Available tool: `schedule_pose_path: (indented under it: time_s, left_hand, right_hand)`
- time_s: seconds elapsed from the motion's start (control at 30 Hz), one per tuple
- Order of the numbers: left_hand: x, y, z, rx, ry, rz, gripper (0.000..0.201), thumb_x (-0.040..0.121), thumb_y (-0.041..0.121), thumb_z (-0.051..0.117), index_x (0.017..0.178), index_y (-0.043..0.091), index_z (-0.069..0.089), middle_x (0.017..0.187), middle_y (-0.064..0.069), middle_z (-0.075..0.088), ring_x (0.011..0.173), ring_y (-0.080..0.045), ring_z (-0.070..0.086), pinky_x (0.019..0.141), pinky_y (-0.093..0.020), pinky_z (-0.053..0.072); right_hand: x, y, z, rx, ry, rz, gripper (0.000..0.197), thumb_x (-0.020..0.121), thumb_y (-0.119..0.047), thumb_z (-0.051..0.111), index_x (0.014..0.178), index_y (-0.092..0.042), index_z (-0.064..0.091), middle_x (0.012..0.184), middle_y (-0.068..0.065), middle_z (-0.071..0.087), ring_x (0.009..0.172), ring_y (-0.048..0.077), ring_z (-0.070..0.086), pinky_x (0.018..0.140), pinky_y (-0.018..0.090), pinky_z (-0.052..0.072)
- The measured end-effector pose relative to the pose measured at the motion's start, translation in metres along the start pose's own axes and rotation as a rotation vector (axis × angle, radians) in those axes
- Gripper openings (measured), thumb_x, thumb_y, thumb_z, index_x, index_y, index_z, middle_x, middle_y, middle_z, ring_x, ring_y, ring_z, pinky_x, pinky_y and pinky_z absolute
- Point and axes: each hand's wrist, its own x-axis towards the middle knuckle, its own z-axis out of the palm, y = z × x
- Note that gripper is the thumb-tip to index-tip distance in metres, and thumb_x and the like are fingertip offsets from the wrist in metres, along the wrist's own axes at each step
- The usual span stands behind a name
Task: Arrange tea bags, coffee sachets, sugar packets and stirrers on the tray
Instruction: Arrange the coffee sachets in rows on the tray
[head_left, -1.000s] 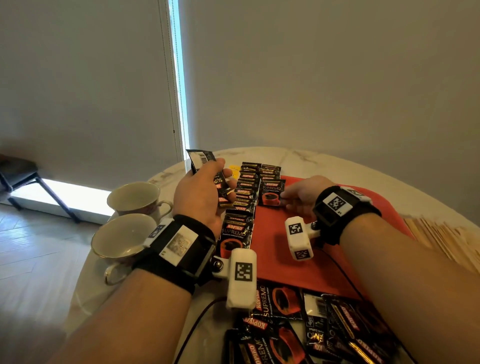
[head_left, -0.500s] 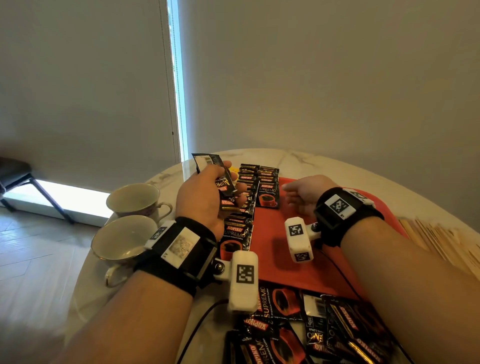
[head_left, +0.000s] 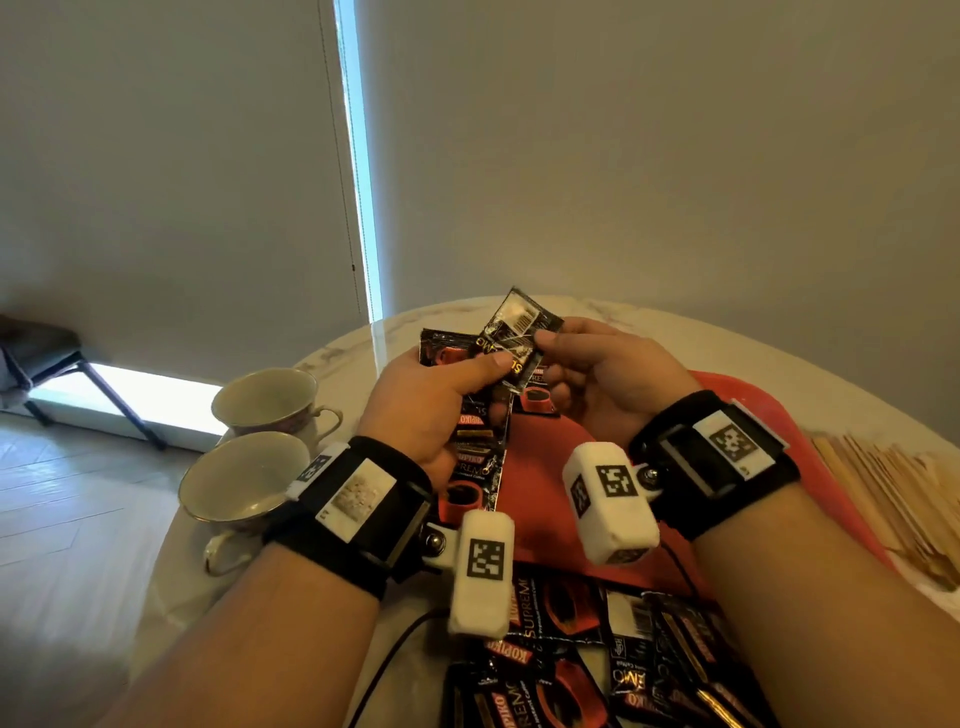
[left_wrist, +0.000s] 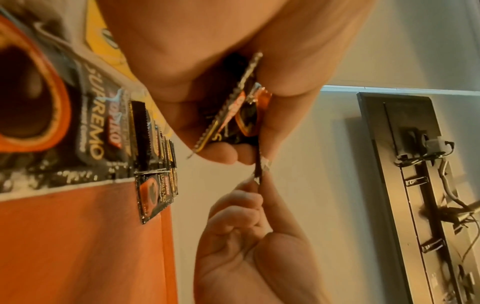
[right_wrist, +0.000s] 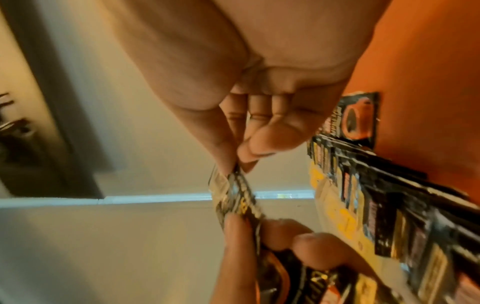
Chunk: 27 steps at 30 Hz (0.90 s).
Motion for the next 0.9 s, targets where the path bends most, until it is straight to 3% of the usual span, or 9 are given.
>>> schedule_pose_path:
  time_s: [0.07,0.13,0.23,0.33,0.4,0.53,0.6,0.77,0.9]
  left_hand:
    - [0.003,0.000,0.000,-0.043,0.055,-0.001,0.039,0.084,0.012,0.084,0.118,-0.001,0.070,0.104,-0.028,0.075,0.063,-0.025,0.066,0.066,-0.039,0.056]
    - [0.005,0.000,-0.001,-0.078,0.096,-0.005,0.031,0.086,0.017,0.084,0.110,0.002,0.071,0.089,-0.018,0.076,0.061,-0.023,0.065,0.061,-0.036,0.055]
    - [0.006,0.003,-0.002,-0.170,0.111,-0.067,0.025,0.087,0.026,0.082,0.098,0.006,0.072,0.076,-0.008,0.069,0.059,-0.017,0.064,0.053,-0.031,0.053]
    - [0.007,0.009,-0.004,-0.304,0.100,-0.121,0.030,0.084,0.034,0.083,0.088,0.008,0.068,0.078,-0.010,0.068,0.061,-0.019,0.065,0.053,-0.032,0.055]
    - [0.004,0.013,-0.003,-0.349,0.074,-0.102,0.036,0.081,0.039,0.084,0.092,0.007,0.070,0.083,-0.013,0.070,0.063,-0.022,0.066,0.054,-0.033,0.056]
    - [-0.001,0.018,-0.005,-0.357,0.089,-0.037,0.027,0.094,0.019,0.071,0.114,0.000,0.068,0.081,-0.013,0.074,0.058,-0.022,0.071,0.047,-0.030,0.055]
    - [0.001,0.016,-0.007,-0.282,0.131,-0.039,0.030,0.093,0.010,0.069,0.121,-0.002,0.067,0.088,-0.015,0.077,0.066,-0.025,0.076,0.054,-0.033,0.058]
    - [-0.003,0.006,0.001,-0.130,0.135,0.003,0.028,0.090,0.015,0.077,0.114,0.001,0.073,0.102,-0.022,0.078,0.092,-0.043,0.077,0.086,-0.064,0.059]
    - [-0.005,0.002,0.006,-0.053,0.128,0.017,0.034,0.087,0.019,0.082,0.116,0.005,0.073,0.101,-0.019,0.079,0.093,-0.040,0.077,0.086,-0.063,0.060]
  right_hand:
    - [0.002,0.002,-0.002,0.068,0.054,-0.010,0.012,0.089,-0.004,0.070,0.096,-0.011,0.063,0.067,0.004,0.065,0.051,0.009,0.054,0.044,0.019,0.048]
    - [0.002,0.002,-0.001,0.071,0.060,-0.070,0.010,0.088,-0.005,0.071,0.093,-0.010,0.065,0.069,0.005,0.065,0.052,0.010,0.055,0.046,0.021,0.051]
    - [-0.001,-0.003,0.005,0.028,0.043,-0.260,0.010,0.088,-0.002,0.072,0.087,-0.010,0.066,0.069,0.008,0.066,0.055,0.016,0.059,0.056,0.028,0.056]
    - [-0.007,-0.008,0.009,-0.249,0.008,-0.523,0.016,0.086,0.005,0.072,0.085,-0.011,0.075,0.072,0.006,0.073,0.063,0.017,0.067,0.064,0.029,0.058]
    - [-0.011,-0.008,0.013,-0.495,-0.053,-0.604,0.017,0.086,0.003,0.074,0.087,-0.013,0.078,0.076,0.003,0.077,0.067,0.014,0.071,0.065,0.025,0.058]
    - [-0.012,-0.006,0.013,-0.754,-0.135,-0.557,0.017,0.086,-0.002,0.075,0.088,-0.019,0.081,0.082,0.005,0.078,0.074,0.019,0.072,0.071,0.032,0.059]
    - [-0.011,-0.005,0.013,-0.774,-0.156,-0.496,0.020,0.088,-0.001,0.070,0.090,-0.017,0.082,0.084,0.008,0.077,0.072,0.023,0.070,0.065,0.032,0.059]
    - [-0.008,-0.004,0.016,-0.348,-0.169,-0.313,0.022,0.090,0.012,0.060,0.101,-0.005,0.068,0.091,0.014,0.072,0.076,0.021,0.071,0.056,0.027,0.056]
    - [-0.002,-0.002,0.011,-0.267,-0.070,-0.300,0.048,0.082,0.017,0.066,0.118,-0.014,0.056,0.094,0.015,0.071,0.077,0.029,0.072,0.054,0.032,0.055]
